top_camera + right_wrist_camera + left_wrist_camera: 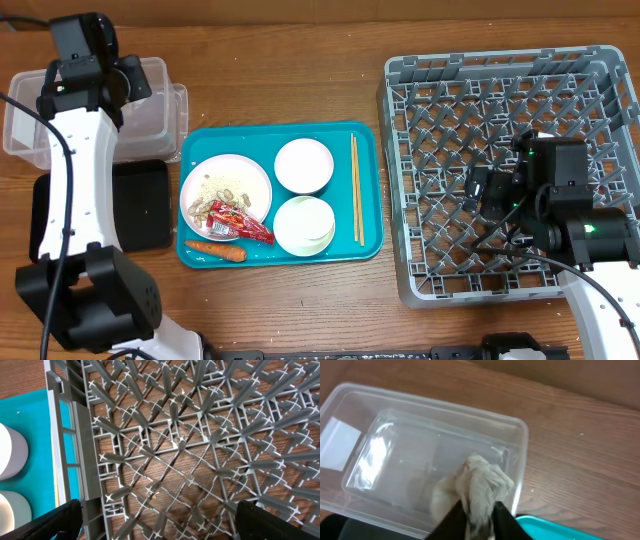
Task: Sort waste into correct bins and load items into the dishwasher
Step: 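Carry the foil with left gripper and drop it into clear bin, then grasp the red snack wrapper on the plate with left gripper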
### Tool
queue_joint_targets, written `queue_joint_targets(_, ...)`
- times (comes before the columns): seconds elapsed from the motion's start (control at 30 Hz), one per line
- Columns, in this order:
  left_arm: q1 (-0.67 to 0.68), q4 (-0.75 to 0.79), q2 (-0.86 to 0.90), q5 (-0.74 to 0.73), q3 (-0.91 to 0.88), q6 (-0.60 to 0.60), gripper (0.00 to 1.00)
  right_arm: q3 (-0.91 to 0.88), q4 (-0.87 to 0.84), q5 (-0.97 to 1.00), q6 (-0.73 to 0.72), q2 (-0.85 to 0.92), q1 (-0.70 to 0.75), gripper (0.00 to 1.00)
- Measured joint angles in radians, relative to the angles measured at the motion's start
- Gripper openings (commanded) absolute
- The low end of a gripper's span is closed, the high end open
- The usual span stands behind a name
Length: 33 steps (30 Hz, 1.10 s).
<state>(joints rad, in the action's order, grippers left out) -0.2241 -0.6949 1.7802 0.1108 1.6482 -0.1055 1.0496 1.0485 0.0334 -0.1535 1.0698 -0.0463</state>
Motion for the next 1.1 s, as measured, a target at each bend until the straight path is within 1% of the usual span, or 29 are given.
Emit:
queue_joint_targets(0.03, -0.005, 0.000, 0.009, 0.000, 0.000, 0.001, 0.35, 0.000, 0.000, 0.000, 0.000, 0.000, 0.000, 1.00)
queue_joint_targets(0.07, -0.008, 0.000, 0.018, 0.000, 0.000, 0.001, 0.40, 0.000, 0.000, 0.001, 0.000, 0.000, 0.000, 1.00)
queue_joint_targets(0.13, -0.014, 0.000, 0.034, 0.001, 0.000, -0.003, 0.49, 0.000, 0.000, 0.000, 0.000, 0.000, 0.000, 1.00)
queue_joint_targets(0.23, -0.018, -0.006, 0.040, 0.002, 0.000, -0.002, 0.49, 0.000, 0.000, 0.000, 0.000, 0.000, 0.000, 1.00)
queue_joint_targets(0.3, -0.018, -0.040, 0.040, 0.000, 0.011, -0.003, 0.44, 0.000, 0.000, 0.000, 0.000, 0.000, 0.000, 1.00)
queue_joint_targets(0.33, -0.018, -0.070, 0.040, -0.005, 0.021, -0.002, 0.44, 0.000, 0.000, 0.000, 0.000, 0.000, 0.000, 1.00)
queue_joint_targets(0.4, -0.013, -0.157, 0.037, -0.026, 0.042, -0.003, 0.47, 0.000, 0.000, 0.000, 0.000, 0.000, 0.000, 1.00)
queue_joint_targets(0.43, -0.007, -0.198, 0.031, -0.041, 0.047, -0.003, 0.50, 0.000, 0.000, 0.000, 0.000, 0.000, 0.000, 1.00)
queue_joint_targets(0.47, 0.003, -0.274, 0.023, -0.061, 0.055, -0.003, 0.53, 0.000, 0.000, 0.000, 0.000, 0.000, 0.000, 1.00)
queue_joint_targets(0.5, 0.014, -0.325, 0.014, -0.074, 0.056, -0.009, 0.53, 0.000, 0.001, 0.000, 0.000, 0.000, 0.000, 1.00)
queue_joint_targets(0.53, 0.037, -0.419, 0.000, -0.097, 0.061, -0.020, 0.54, 0.000, 0.002, 0.000, 0.000, 0.000, 0.000, 1.00)
queue_joint_targets(0.57, 0.054, -0.481, -0.008, -0.111, 0.062, -0.028, 0.56, 0.000, 0.005, 0.000, 0.000, 0.000, 0.000, 1.00)
queue_joint_targets(0.63, 0.094, -0.621, -0.021, -0.140, 0.066, -0.060, 0.62, 0.000, 0.014, 0.000, 0.000, 0.000, 0.000, 1.00)
queue_joint_targets(0.67, 0.114, -0.682, -0.024, -0.152, 0.064, -0.080, 0.66, 0.000, 0.016, 0.000, 0.000, 0.000, 0.000, 1.00)
queue_joint_targets(0.73, 0.148, -0.755, -0.026, -0.169, 0.055, -0.124, 0.75, 0.000, 0.019, 0.000, 0.000, 0.000, 0.000, 1.00)
queue_joint_targets(0.77, 0.163, -0.780, -0.027, -0.177, 0.042, -0.150, 0.75, 0.000, 0.019, 0.001, 0.000, 0.000, 0.000, 1.00)
queue_joint_targets(0.9, 0.213, -0.800, -0.029, -0.203, -0.065, -0.247, 0.75, 0.000, 0.023, 0.000, 0.000, 0.000, 0.000, 1.00)
queue_joint_targets(1.1, 0.284, -0.682, -0.029, -0.243, -0.264, -0.396, 0.76, 0.001, 0.035, 0.000, 0.000, 0.000, 0.000, 1.00)
